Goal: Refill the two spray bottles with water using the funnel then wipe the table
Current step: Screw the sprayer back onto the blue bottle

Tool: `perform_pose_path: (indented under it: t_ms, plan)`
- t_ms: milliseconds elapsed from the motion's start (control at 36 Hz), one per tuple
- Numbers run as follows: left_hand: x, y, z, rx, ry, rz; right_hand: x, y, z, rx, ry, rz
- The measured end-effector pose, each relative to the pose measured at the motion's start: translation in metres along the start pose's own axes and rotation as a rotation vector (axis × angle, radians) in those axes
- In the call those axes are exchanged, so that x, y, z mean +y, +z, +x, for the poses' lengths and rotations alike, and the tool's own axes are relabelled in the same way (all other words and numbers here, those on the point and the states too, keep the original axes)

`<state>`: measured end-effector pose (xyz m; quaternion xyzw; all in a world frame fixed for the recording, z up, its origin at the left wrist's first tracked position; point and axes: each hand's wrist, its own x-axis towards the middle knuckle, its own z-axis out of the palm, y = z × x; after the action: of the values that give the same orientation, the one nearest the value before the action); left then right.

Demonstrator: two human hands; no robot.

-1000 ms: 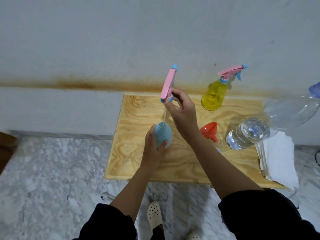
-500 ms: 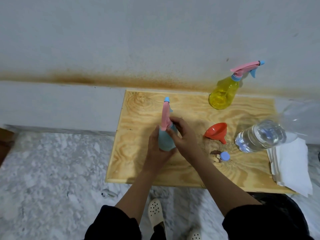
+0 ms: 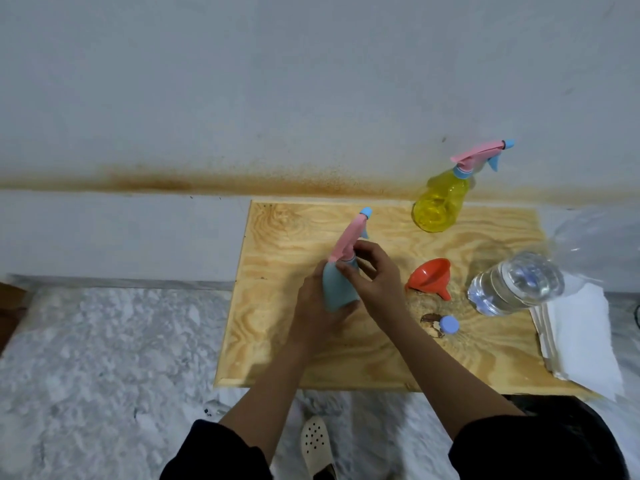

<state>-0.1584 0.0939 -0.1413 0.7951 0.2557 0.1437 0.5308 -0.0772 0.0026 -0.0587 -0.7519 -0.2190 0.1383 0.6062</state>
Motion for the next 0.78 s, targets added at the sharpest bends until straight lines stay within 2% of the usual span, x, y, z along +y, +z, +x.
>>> perform_pose_path:
  t_ms: [306,389,556,778]
  plan:
    - [0.068,-0.025,-0.003,-0.044,0.211,0.021,-0.051,-0.005,0.011,0.137,0.044,0.174]
    - [0.080,-0.032,0.001,-0.096,0.179,-0.053,-0.063,-0.006,0.017,0.150,0.011,0.147]
    - [0.100,-0.038,-0.001,-0.117,0.232,-0.063,-0.082,-0.016,0.021,0.091,-0.032,0.124]
    - [0.117,-0.043,-0.004,-0.061,0.223,-0.039,-0.102,-0.025,0.017,-0.060,0.042,0.349]
